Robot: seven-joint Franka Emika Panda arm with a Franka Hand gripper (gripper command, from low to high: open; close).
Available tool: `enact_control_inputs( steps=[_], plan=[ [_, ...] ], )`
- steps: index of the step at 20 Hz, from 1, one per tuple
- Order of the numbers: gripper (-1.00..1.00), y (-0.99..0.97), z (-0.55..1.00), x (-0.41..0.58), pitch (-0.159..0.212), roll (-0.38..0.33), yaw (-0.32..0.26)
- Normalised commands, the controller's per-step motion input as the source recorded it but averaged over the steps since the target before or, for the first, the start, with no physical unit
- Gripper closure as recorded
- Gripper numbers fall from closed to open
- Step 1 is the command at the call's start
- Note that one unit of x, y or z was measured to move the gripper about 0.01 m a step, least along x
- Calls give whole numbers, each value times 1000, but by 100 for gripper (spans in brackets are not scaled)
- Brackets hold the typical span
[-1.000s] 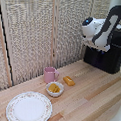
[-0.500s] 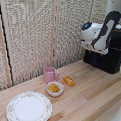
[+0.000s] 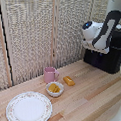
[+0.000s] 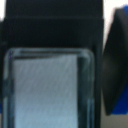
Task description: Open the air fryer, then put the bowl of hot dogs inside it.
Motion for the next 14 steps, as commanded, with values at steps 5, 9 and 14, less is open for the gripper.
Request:
enact_control_inputs(
  steps=[5, 9, 14],
  plan=[
    [100, -116, 238, -123, 46, 111, 0],
    [100, -21, 178, -44, 79, 211, -5],
    [100, 298, 142, 0, 60, 325, -116]
  ],
)
